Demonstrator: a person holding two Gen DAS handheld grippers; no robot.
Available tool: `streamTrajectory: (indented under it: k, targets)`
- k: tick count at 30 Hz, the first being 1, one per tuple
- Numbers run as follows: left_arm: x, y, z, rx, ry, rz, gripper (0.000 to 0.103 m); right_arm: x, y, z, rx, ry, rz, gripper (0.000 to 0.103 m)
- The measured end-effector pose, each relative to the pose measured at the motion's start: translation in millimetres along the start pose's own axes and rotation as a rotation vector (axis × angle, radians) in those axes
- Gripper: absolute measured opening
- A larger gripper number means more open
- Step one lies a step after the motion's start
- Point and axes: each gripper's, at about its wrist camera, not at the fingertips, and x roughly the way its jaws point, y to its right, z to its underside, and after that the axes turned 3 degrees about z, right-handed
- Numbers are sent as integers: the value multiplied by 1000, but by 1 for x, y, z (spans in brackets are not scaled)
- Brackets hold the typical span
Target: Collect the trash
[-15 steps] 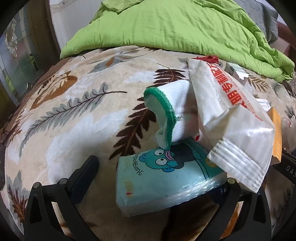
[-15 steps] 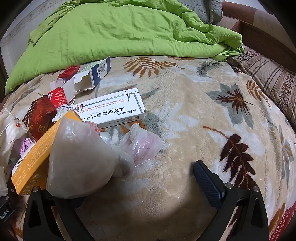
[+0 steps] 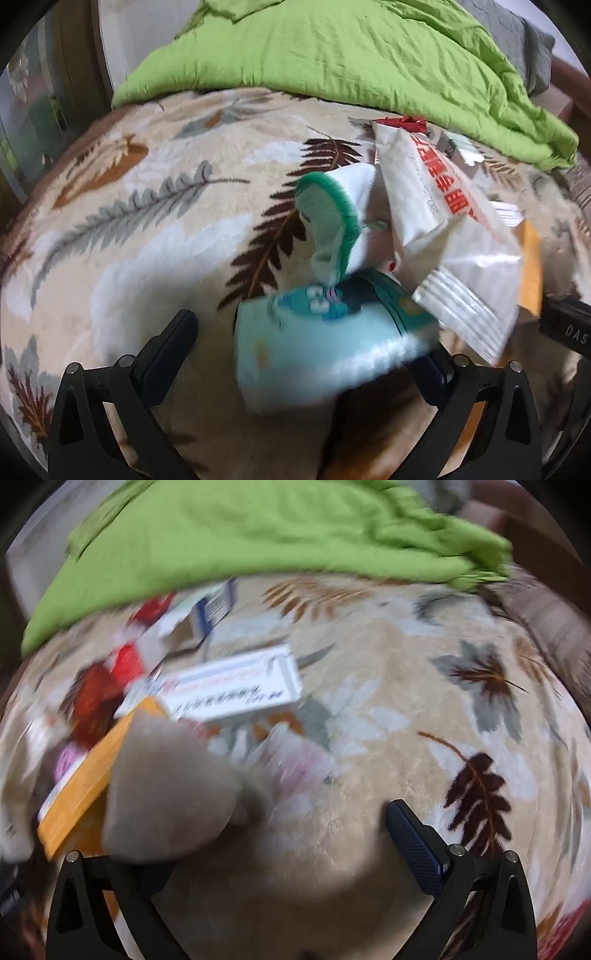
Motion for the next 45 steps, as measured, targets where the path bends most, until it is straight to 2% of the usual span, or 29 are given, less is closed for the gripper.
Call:
streamTrajectory:
  k: [2, 4, 7, 11, 14, 17, 20, 24, 27, 29, 31, 39, 45]
  targets:
    - [-13, -2, 3, -14, -21, 39, 103, -8, 5, 0, -43, -49, -58, 103]
    - [-25, -1, 7, -19, -27, 87, 103, -24, 14, 10, -21, -39, -95, 103]
    - [-52, 3, 15, -12, 7, 111, 103, -51, 25, 26, 8, -17, -122, 103]
    - [-97, 11, 32, 17, 124, 110, 103, -99, 28, 56, -25, 126, -107, 103]
    - [-133, 17, 57, 48, 255, 89, 103, -135, 26, 85, -43, 252, -50, 103]
    - [-159, 22, 80, 89, 340, 70, 103, -163, 23, 112, -66, 360, -19, 103]
    - [-179, 24, 100, 107, 404, 63, 103, -186, 19, 134, -82, 439, 19, 103]
    - [-205, 26, 118, 130, 506, 27, 103, -203, 17, 152, -98, 505, 10, 103]
    - [-210, 30, 133, 158, 510, 32, 103, -205, 16, 161, -103, 543, 10, 103]
    - [-210, 30, 135, 165, 505, 28, 103, -203, 19, 160, -85, 533, 12, 103]
    - [-211, 28, 137, 145, 504, 22, 103, -200, 22, 161, -73, 523, 6, 103]
    - [-194, 16, 133, 63, 399, 39, 103, -201, 20, 167, -78, 530, 36, 103]
    - [-187, 7, 131, 13, 365, 36, 103, -199, 19, 166, -75, 522, 51, 103]
